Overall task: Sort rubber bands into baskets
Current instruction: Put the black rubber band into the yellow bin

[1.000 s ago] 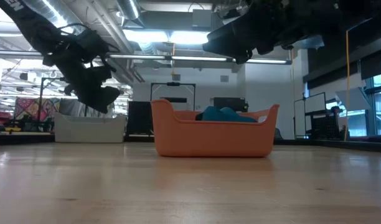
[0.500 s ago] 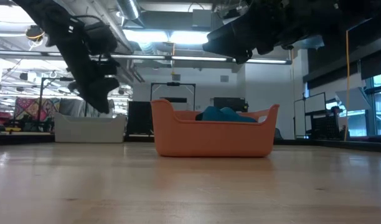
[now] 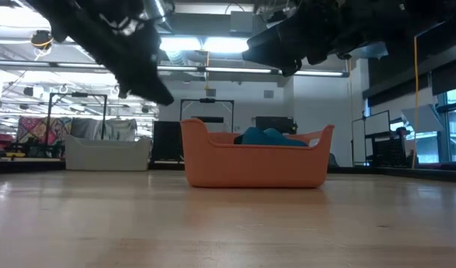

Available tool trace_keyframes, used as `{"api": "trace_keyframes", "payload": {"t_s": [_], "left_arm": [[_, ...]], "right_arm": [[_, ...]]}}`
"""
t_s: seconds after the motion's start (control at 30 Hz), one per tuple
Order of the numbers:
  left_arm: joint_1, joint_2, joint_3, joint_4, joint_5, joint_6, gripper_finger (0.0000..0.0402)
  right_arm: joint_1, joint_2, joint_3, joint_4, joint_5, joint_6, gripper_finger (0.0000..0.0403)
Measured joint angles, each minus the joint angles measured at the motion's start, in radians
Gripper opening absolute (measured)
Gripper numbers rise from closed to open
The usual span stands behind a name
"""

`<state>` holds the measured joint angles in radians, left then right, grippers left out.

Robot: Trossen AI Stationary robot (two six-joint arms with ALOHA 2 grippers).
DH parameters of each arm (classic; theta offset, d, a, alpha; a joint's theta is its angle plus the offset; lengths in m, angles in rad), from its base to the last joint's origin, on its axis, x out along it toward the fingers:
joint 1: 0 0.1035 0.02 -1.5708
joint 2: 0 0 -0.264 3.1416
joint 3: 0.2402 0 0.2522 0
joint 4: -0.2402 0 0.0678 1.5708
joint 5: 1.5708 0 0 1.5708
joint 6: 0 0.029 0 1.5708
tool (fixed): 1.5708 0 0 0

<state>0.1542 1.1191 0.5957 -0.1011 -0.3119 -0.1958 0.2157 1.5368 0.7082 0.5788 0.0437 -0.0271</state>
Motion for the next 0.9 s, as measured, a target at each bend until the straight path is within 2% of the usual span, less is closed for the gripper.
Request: {"api": "trace_keyframes", "payload": {"t_s": [0.2,0.4,0.53,0.67,0.9], "left_arm": [[-0.151,0.042,0.0,0.102,-0.001,-0.058,0.0127],[-0.28,0.171,0.0,0.221,-0.001,-0.066,0.0127],[-0.332,0.242,0.0,0.336,-0.002,-0.067,0.0127],[-0.372,0.281,0.0,0.402,-0.006,-0.083,0.0127],[-0.448,0.302,0.0,0.464,-0.006,-0.098,0.0127]], "right_arm": [[0.004,0.0,0.0,-0.024,-0.032,0.056,0.0166],[0.112,-0.011,0.002,-0.081,-0.027,0.167,0.0166],[0.215,-0.019,0.044,-0.248,0.038,0.28,0.0166],[0.306,-0.02,0.114,-0.496,0.098,0.426,0.0166],[0.441,-0.021,0.187,-0.755,0.114,0.747,0.0166]]}}
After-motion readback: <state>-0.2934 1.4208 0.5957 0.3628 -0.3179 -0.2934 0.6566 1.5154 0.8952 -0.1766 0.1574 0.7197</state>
